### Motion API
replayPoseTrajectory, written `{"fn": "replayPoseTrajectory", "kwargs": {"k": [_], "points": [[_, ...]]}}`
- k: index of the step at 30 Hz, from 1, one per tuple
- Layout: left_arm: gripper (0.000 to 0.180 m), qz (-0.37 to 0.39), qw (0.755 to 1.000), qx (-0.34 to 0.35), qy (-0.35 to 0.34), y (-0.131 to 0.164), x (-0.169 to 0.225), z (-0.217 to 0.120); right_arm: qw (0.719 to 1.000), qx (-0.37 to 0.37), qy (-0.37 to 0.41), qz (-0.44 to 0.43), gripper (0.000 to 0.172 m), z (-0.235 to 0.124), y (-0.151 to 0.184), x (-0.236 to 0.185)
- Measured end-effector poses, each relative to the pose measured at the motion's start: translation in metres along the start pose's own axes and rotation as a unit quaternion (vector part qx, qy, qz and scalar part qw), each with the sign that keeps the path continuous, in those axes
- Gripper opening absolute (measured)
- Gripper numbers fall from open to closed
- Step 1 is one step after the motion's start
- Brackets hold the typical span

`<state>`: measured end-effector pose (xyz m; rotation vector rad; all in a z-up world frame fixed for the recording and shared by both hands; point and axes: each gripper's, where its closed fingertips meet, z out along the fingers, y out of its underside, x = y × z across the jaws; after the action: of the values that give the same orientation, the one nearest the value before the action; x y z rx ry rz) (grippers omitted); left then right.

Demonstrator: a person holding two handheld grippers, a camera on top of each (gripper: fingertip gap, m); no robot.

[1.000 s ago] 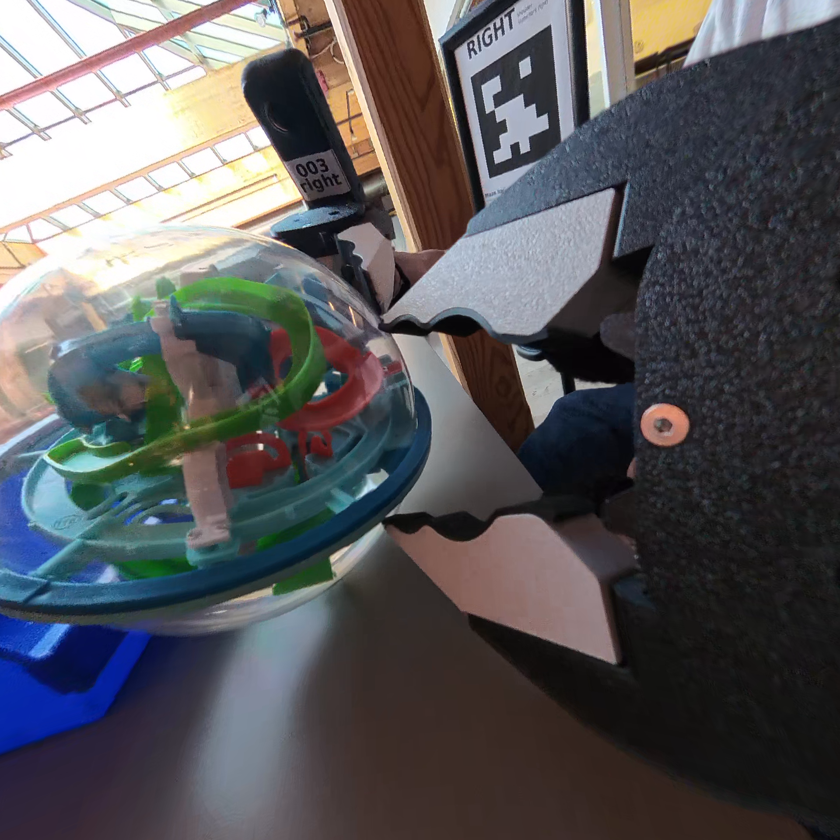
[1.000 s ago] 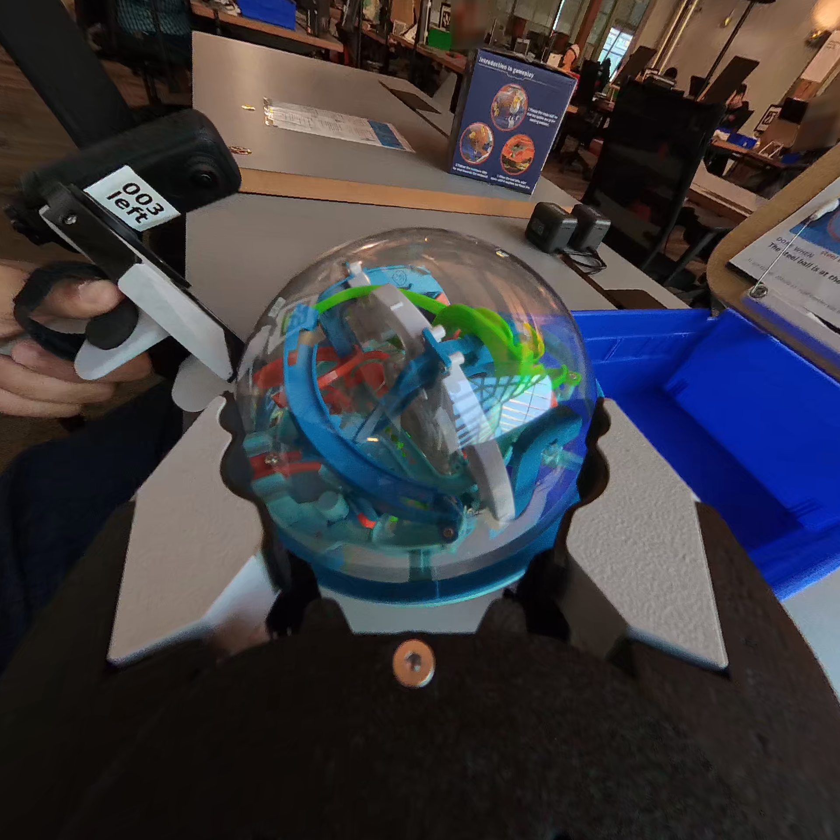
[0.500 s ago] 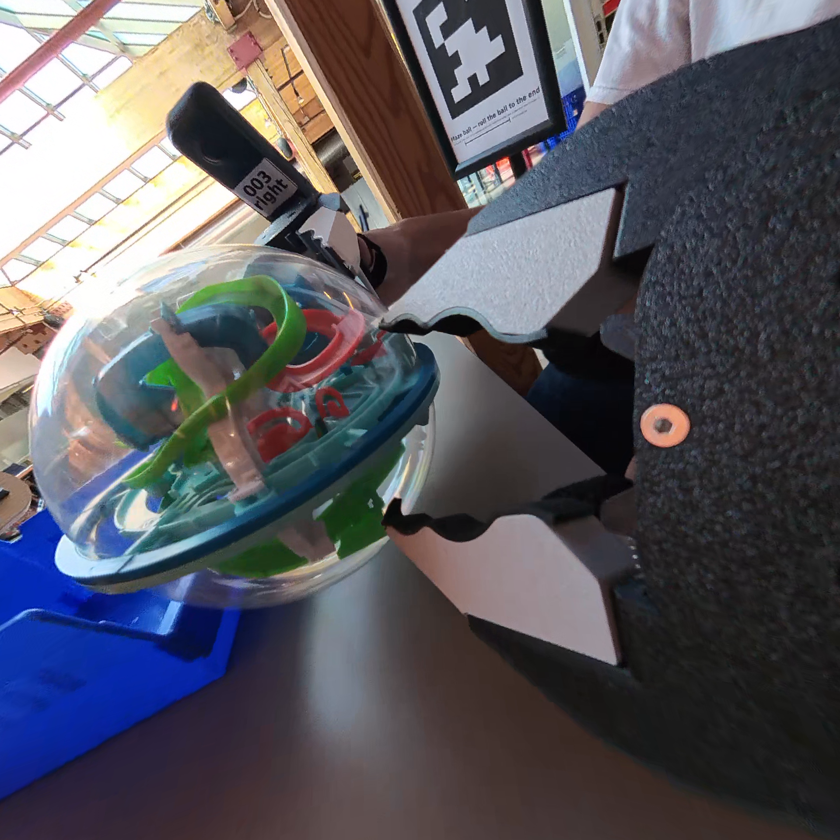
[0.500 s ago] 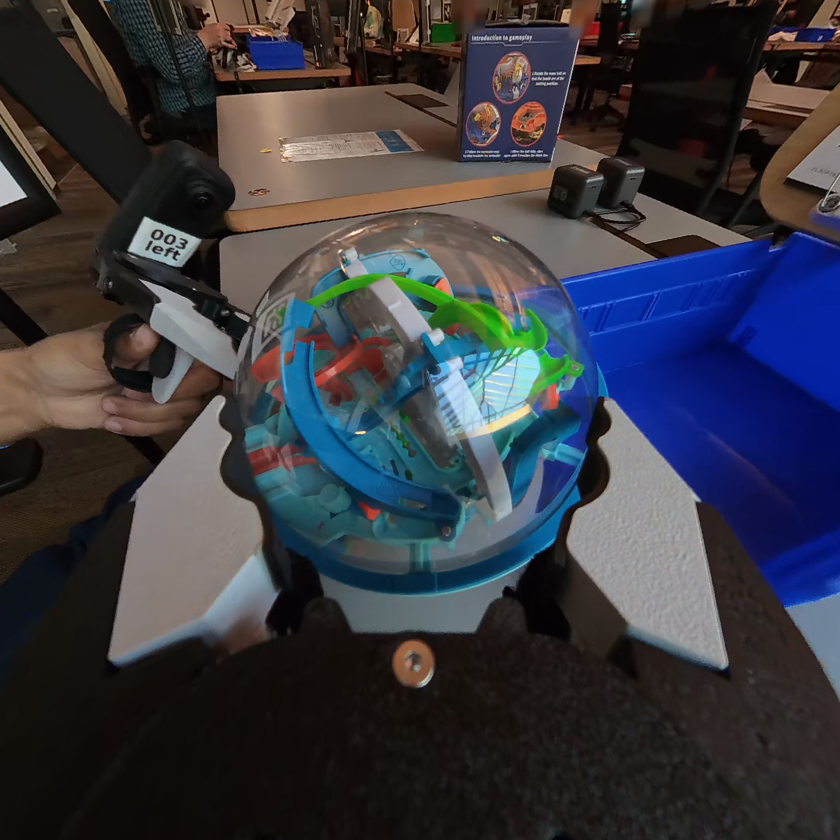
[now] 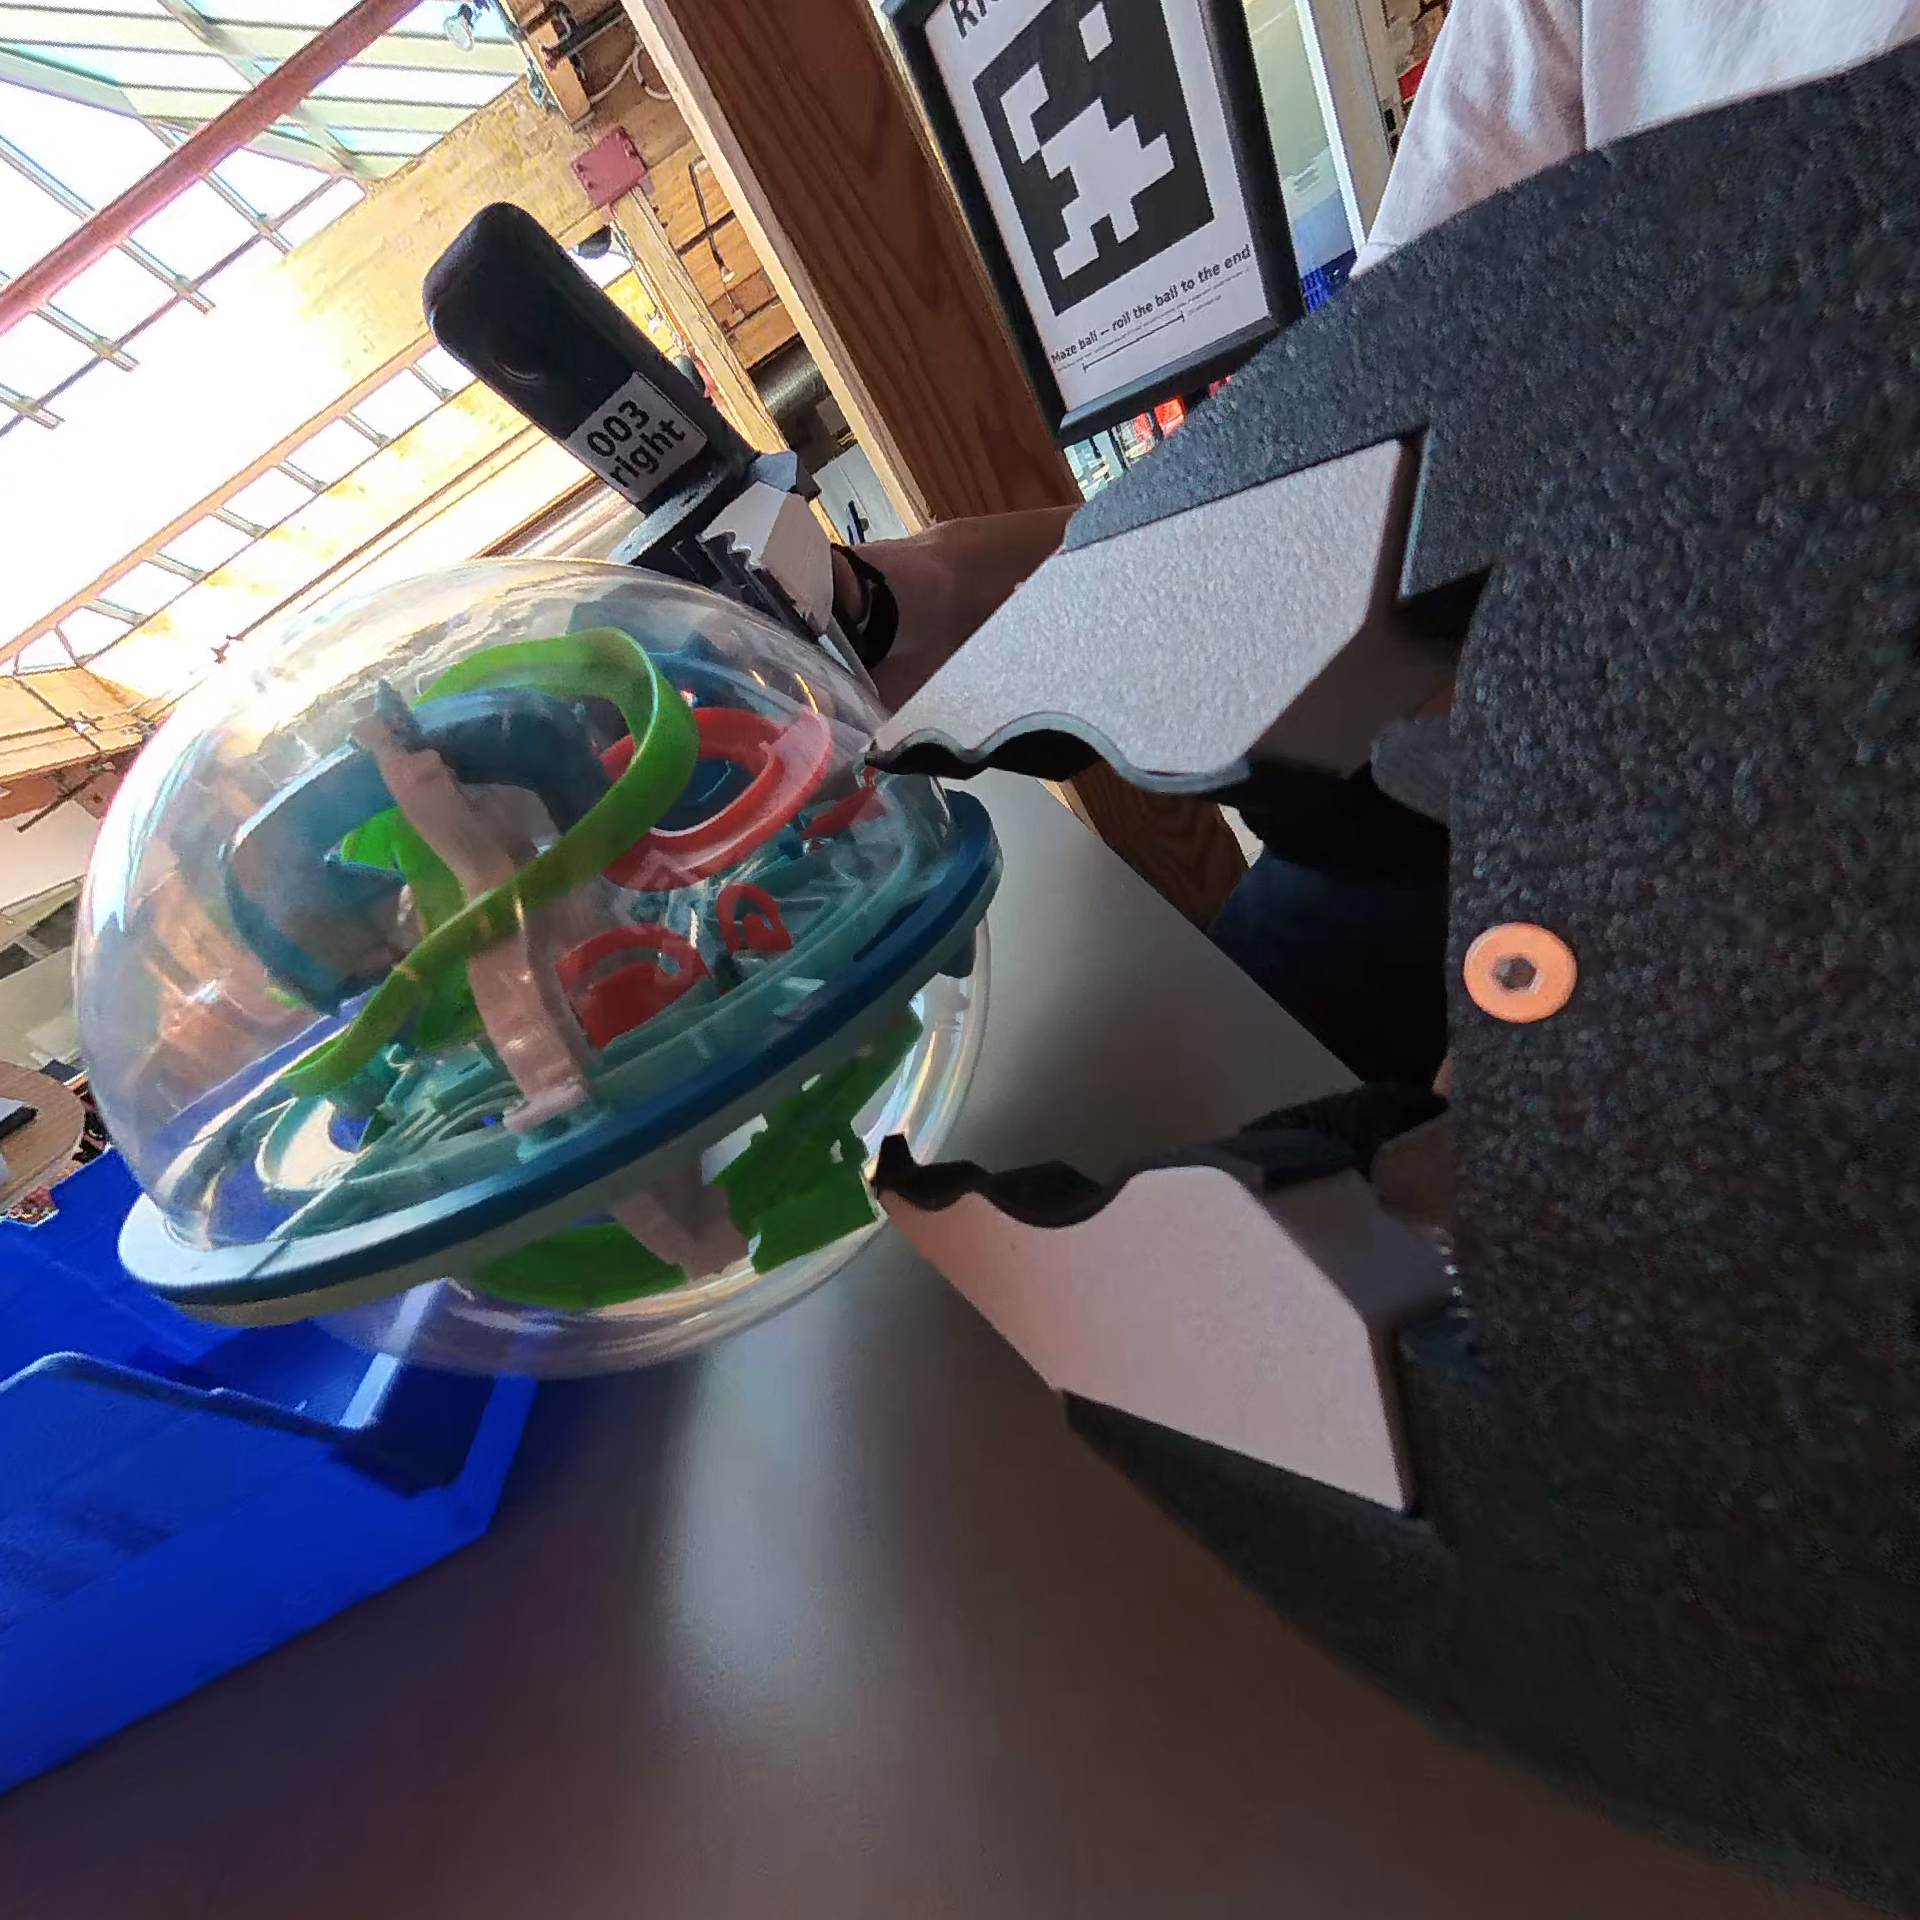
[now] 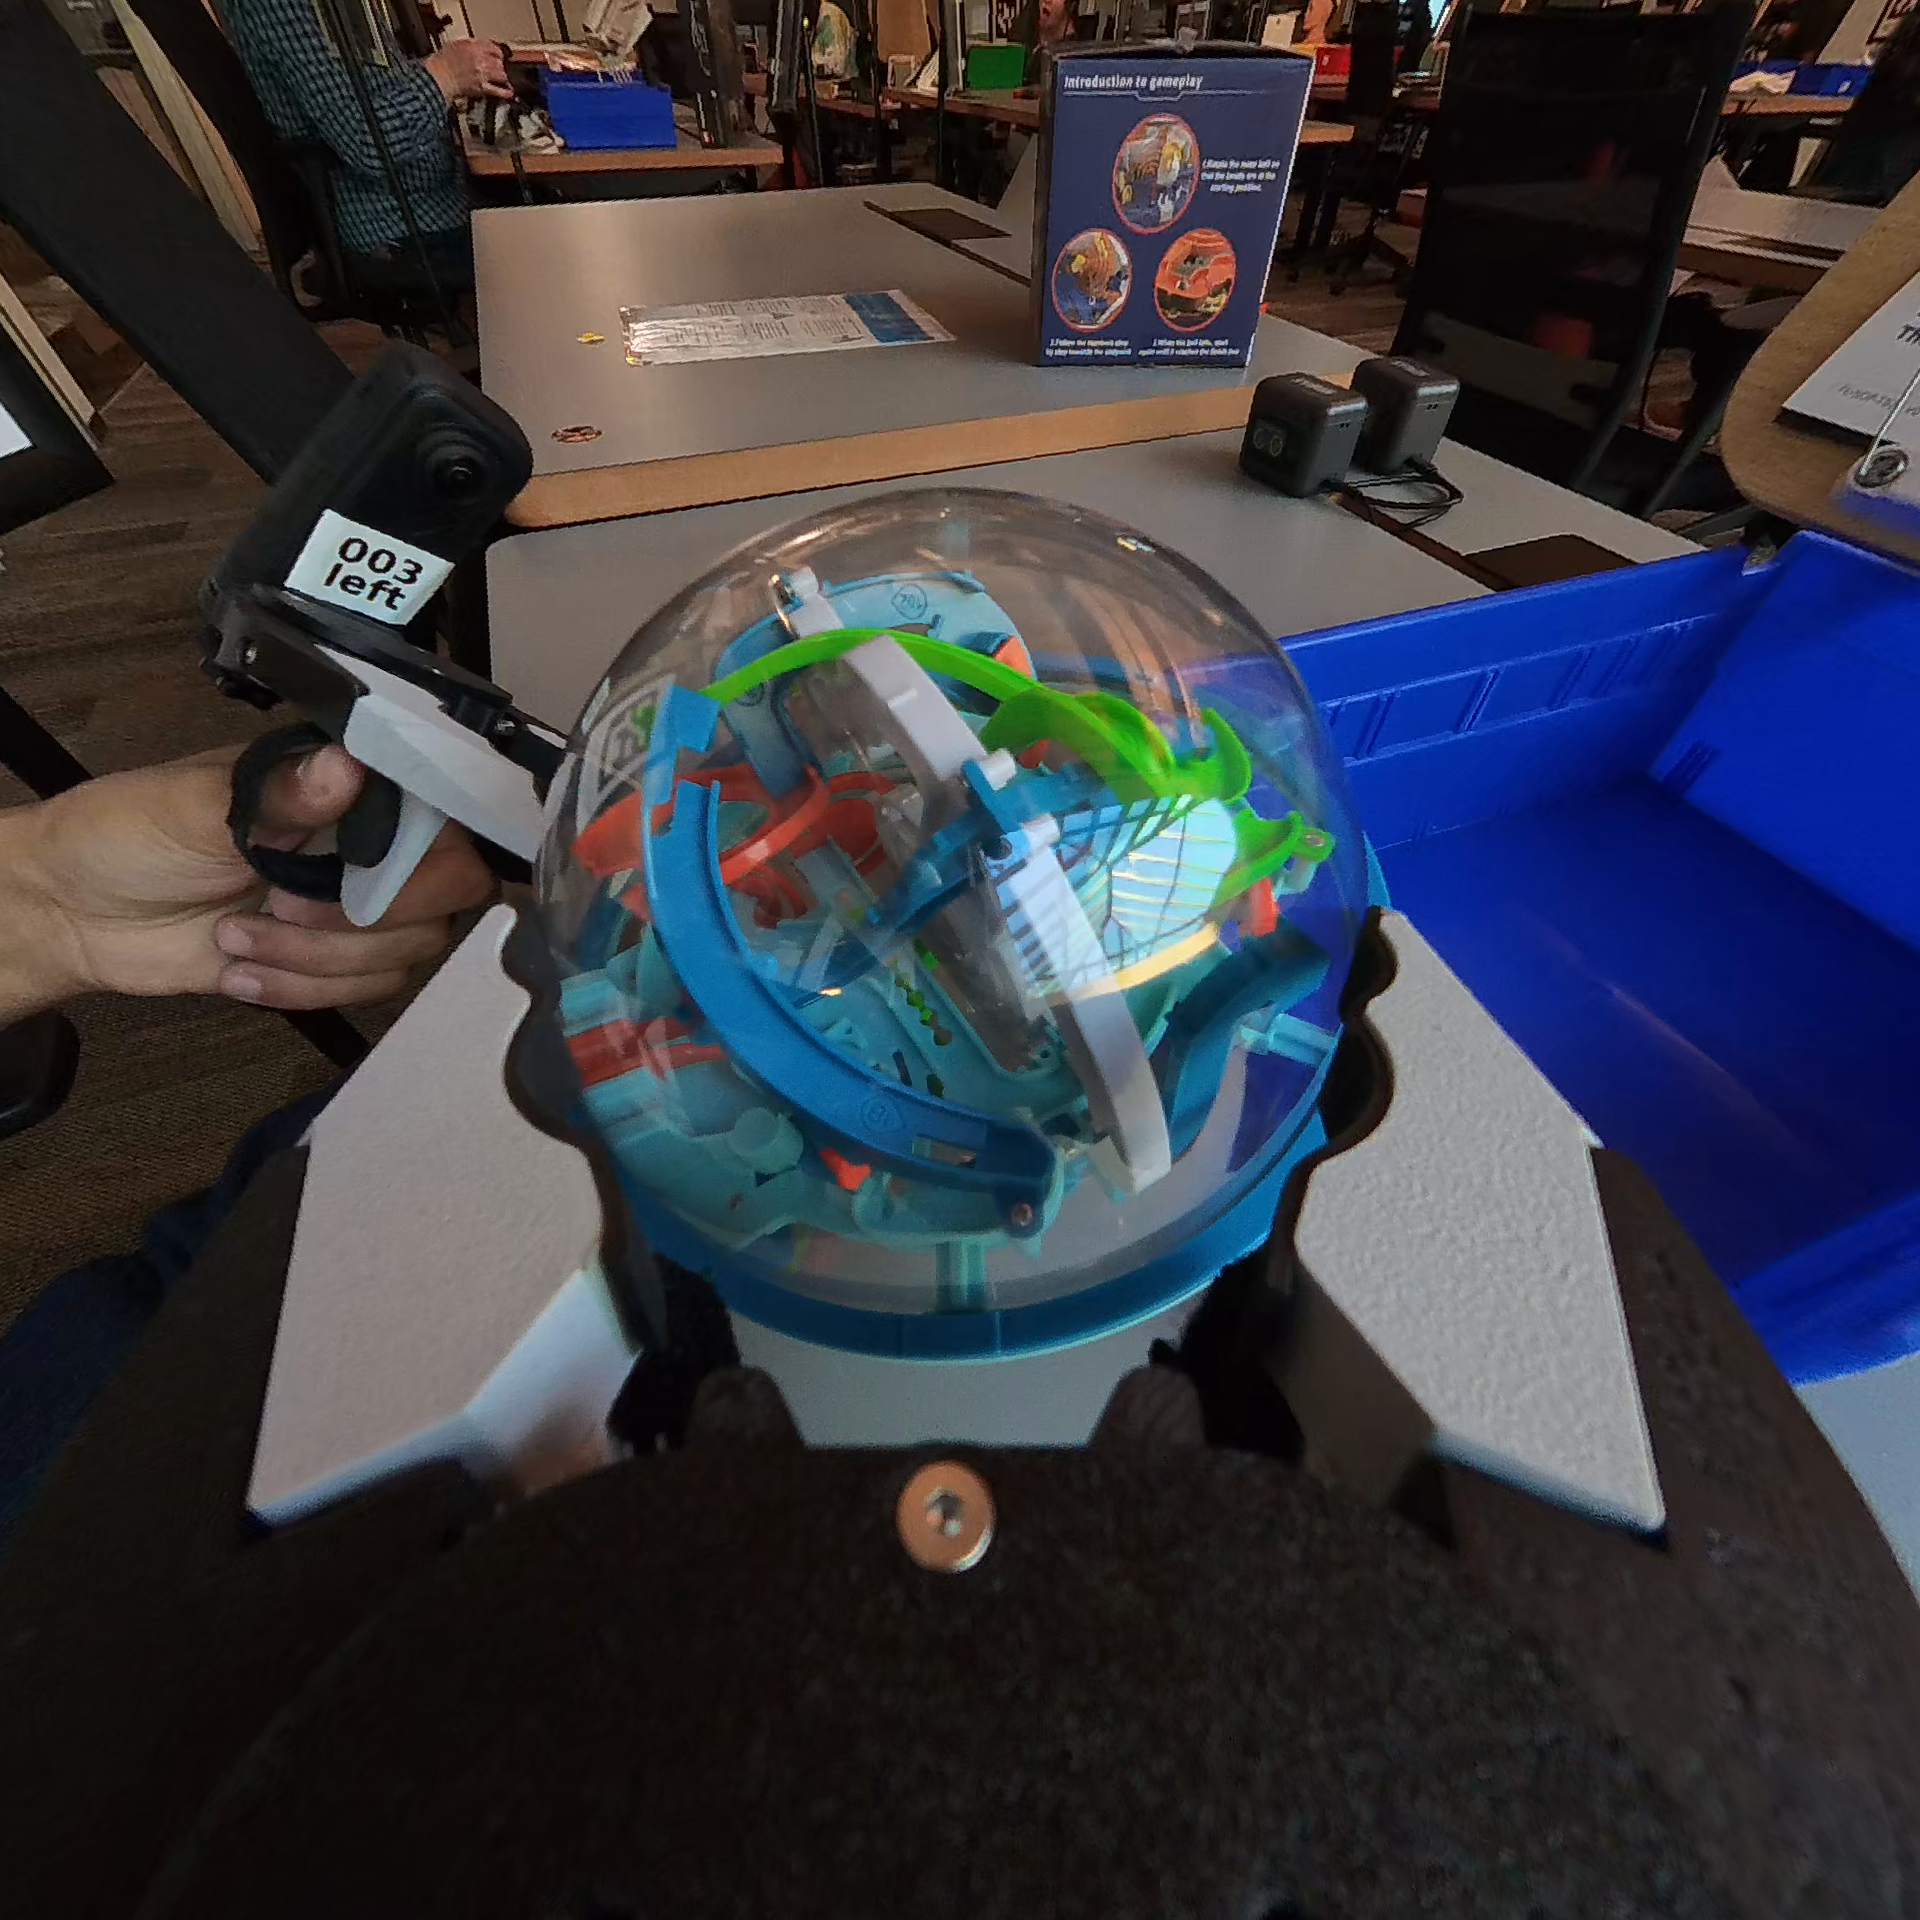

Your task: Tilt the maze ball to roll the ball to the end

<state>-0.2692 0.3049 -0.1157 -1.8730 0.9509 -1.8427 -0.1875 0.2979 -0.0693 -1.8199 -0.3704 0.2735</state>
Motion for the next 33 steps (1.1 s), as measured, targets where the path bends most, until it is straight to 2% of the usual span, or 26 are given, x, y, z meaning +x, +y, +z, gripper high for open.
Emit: {"fn": "replayPoseTrajectory", "kwargs": {"k": [1,33], "points": [[0.072,0.001,1.000,0.002,0.000,0.000,0.000,0.000,1.000,-0.001,0.001,0.001,0.145,-0.001,0.000,0.000],[0.065,0.031,0.999,-0.003,0.005,0.005,0.013,0.003,1.000,0.005,-0.002,-0.002,0.144,-0.022,0.016,0.000]]}}
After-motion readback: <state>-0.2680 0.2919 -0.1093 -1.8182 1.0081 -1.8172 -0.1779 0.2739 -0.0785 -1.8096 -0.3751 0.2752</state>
